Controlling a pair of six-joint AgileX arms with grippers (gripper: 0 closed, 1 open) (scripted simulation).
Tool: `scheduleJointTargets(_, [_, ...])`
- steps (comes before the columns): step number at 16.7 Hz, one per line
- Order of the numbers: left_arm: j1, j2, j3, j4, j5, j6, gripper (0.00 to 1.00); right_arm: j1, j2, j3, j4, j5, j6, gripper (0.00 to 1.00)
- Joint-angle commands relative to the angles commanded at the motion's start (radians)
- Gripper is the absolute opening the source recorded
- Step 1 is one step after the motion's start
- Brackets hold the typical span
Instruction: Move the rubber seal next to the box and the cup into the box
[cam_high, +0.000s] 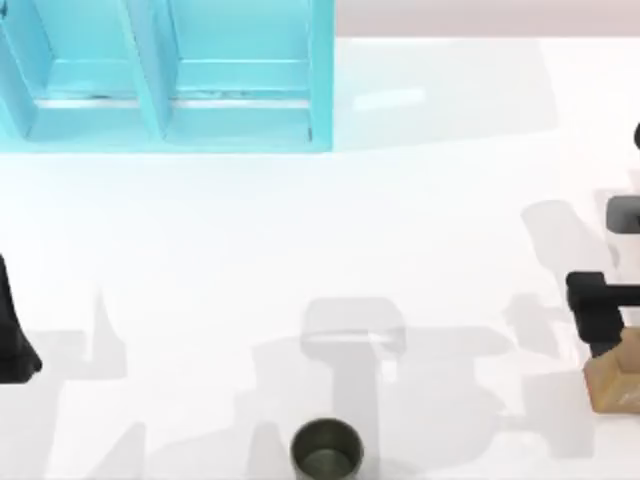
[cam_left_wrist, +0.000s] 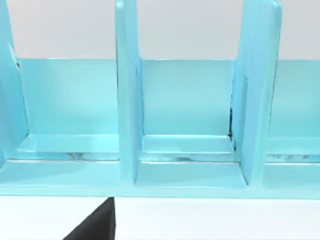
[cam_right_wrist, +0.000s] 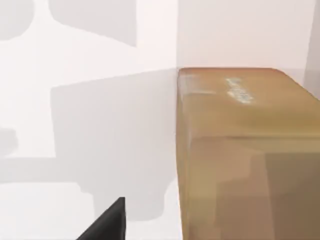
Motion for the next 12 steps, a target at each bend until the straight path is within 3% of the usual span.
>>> scheduleJointTargets(6, [0.000,0.000,0.000,0.000,0.000,0.000,1.00,-0.001,0.003,0.014,-0.016,0.001,0.002,1.00])
scheduleJointTargets(12, [0.000,0.000,0.000,0.000,0.000,0.000,1.00,-0.005,-0.011,0.230,-0.263,0.005,0.001,1.00])
